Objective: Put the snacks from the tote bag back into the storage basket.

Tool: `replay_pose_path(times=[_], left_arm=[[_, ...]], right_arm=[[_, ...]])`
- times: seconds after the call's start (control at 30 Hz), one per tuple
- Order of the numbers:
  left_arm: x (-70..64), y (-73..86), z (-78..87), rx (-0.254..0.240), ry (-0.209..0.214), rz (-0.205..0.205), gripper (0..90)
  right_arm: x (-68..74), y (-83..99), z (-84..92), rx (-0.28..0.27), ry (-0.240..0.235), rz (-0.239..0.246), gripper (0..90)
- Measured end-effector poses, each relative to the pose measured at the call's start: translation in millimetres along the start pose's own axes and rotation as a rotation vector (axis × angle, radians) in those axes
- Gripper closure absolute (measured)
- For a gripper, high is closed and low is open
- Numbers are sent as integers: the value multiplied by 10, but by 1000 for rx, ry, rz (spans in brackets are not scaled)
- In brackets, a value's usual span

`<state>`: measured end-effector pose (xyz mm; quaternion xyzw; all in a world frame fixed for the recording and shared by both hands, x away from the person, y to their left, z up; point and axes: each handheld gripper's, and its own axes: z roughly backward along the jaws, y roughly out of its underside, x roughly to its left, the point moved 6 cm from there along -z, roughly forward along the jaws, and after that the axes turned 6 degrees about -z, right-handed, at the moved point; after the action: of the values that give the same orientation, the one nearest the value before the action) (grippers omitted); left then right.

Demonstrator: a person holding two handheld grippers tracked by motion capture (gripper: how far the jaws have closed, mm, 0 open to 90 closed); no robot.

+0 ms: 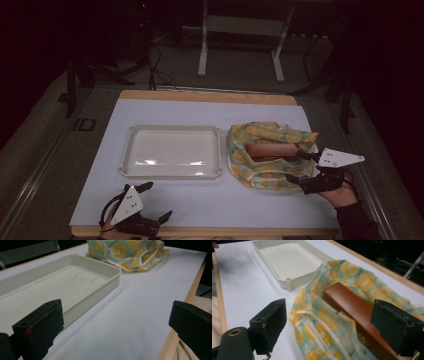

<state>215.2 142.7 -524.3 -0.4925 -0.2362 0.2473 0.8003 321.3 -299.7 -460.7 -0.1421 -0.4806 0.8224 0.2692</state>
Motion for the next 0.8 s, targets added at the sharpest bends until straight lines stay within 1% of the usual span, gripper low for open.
replay_pose_path(times=[0.2,0.27,0.3,0.47,0.6,0.67,0.8], left_arm=[[1,1,-3,2,1,-3,0],[1,2,-5,3,2,-2,0],[0,2,-5,3,3,-3,0],[2,0,-2,0,4,-4,0],[4,-2,-4,-1,4,-3,0],[3,-2,-5,-1,4,-4,0],[-2,-1,-6,-1,5,-5,0]], right_arm=[[-84,-138,1,-1,13,32,136],[-100,-163,3,-2,14,37,136],[-159,-229,4,-4,17,45,138],[-265,-337,-4,6,22,68,143],[-340,-413,-32,16,21,82,143],[-378,-444,-53,24,19,81,143],[-445,-483,-110,44,3,87,143]])
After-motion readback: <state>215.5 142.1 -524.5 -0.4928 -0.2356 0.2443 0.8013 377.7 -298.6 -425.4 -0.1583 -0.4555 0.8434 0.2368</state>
